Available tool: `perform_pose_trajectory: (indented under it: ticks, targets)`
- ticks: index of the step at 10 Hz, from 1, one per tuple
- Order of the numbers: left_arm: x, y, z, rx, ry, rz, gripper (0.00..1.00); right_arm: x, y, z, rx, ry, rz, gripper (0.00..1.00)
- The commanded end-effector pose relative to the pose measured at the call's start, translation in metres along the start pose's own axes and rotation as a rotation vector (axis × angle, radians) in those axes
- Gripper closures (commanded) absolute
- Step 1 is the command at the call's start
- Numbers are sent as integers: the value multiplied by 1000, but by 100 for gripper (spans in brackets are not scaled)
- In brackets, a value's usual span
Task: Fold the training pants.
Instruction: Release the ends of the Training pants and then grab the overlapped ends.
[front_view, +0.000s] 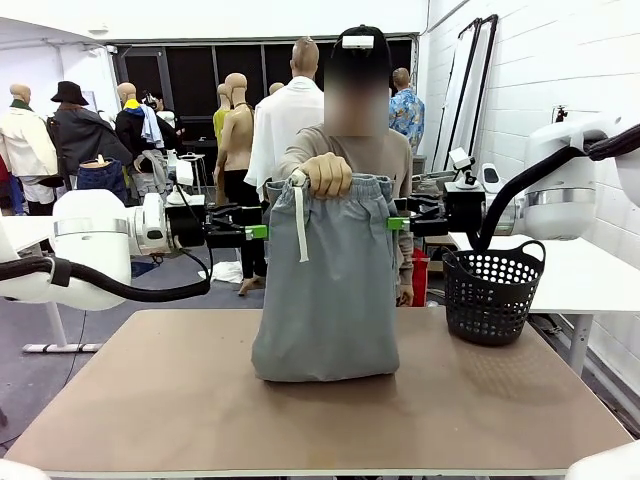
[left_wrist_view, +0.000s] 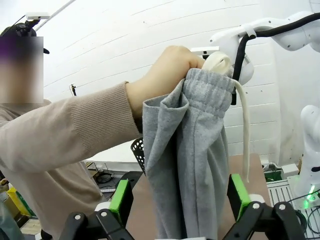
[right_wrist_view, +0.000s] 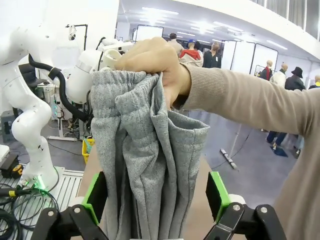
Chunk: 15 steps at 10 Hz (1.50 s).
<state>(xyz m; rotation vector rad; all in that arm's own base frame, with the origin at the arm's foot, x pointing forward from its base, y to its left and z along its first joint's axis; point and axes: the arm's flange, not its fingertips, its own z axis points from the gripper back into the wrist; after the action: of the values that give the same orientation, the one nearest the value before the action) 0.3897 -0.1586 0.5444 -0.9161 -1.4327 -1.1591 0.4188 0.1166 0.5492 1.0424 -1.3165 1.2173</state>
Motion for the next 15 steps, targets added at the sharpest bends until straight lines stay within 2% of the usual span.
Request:
perform_pose_trajectory:
  ticks: [1, 15]
  targets:
    - [0, 2, -2, 35, -22, -24, 0, -1, 5, -2, -16, -14, -24, 0]
    - [-1, 16, -35, -94, -4, -20, 0, -7, 25, -26, 1, -11, -60, 0]
